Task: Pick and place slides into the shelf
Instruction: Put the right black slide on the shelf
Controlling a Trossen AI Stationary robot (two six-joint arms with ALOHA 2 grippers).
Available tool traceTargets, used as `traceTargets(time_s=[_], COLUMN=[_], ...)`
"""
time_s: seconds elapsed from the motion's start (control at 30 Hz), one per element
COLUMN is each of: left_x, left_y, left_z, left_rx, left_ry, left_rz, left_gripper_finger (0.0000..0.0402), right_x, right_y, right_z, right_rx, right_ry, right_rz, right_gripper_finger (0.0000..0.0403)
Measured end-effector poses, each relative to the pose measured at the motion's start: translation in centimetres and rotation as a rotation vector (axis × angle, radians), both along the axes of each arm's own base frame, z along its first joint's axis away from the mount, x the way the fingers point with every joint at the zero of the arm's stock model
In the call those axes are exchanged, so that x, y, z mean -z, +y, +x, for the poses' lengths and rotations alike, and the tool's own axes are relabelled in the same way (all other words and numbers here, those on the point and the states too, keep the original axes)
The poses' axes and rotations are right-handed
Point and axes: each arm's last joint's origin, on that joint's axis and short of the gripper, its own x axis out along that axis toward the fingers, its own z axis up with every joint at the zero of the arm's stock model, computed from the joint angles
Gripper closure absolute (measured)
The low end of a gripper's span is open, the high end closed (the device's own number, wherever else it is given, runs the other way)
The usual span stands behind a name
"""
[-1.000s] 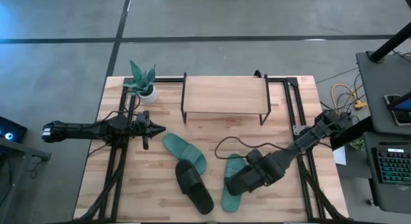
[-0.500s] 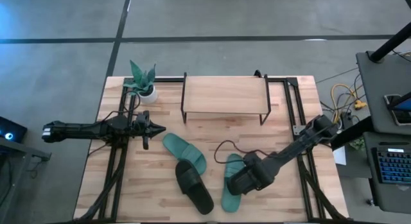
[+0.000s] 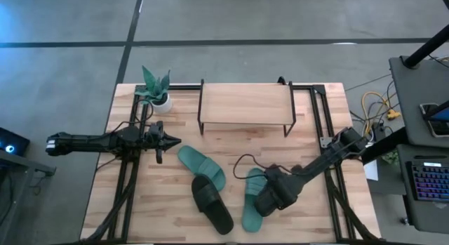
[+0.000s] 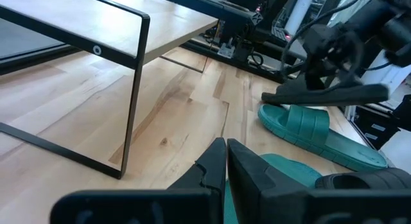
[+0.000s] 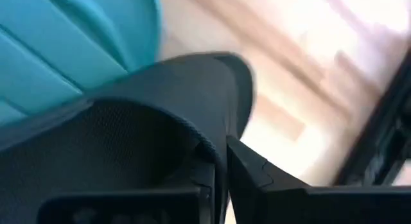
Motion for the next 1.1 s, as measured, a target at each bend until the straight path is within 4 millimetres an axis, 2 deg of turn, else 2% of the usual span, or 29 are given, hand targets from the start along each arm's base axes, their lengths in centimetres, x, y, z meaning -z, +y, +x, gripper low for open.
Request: traceTargets(time_s=[0.23, 0.3, 0.43, 0.53, 0.67, 0.8, 0.97, 1.1], left_x=[0.0, 0.0, 0.0, 0.0, 0.0, 0.0, 0.0, 0.0], left_y=[0.0, 0.0, 0.0, 0.0, 0.0, 0.0, 0.0, 0.0], left_z=[0.0, 0.0, 0.0, 0.0, 0.0, 0.0, 0.0, 0.0], left_rx=[0.0, 0.0, 0.0, 0.0, 0.0, 0.0, 0.0, 0.0], left_ry=[0.001, 0.001, 0.0, 0.0, 0.001, 0.001, 0.001, 0.0], left_rz=[0.0, 0.0, 0.0, 0.0, 0.0, 0.0, 0.0, 0.0], left_gripper_finger=[0.0402, 0.0402, 0.0402, 0.0402, 0.0402, 0.0402, 0.0402, 0.0402], right_x=[-6.3, -8.2, -11.4, -13.1, -14.4, -14.9, -14.2, -12.7], right_y=[-0.3, -0.9, -3.1, -5.3, -9.5, -14.1, -19.5, -22.8], right_z=[2.0, 2.5, 3.9, 4.9, 6.0, 6.3, 6.2, 6.4], right_rx=[-0.229, -0.332, -0.462, -0.535, -0.601, -0.628, -0.686, -0.741], right_ry=[-0.275, -0.297, -0.299, -0.265, -0.147, 0.01, 0.246, 0.382], right_rz=[-0.267, -0.342, -0.433, -0.522, -0.61, -0.674, -0.658, -0.615], right_gripper_finger=[0.0389, 0.0388, 0.0388, 0.0388, 0.0388, 0.0388, 0.0388, 0.0388])
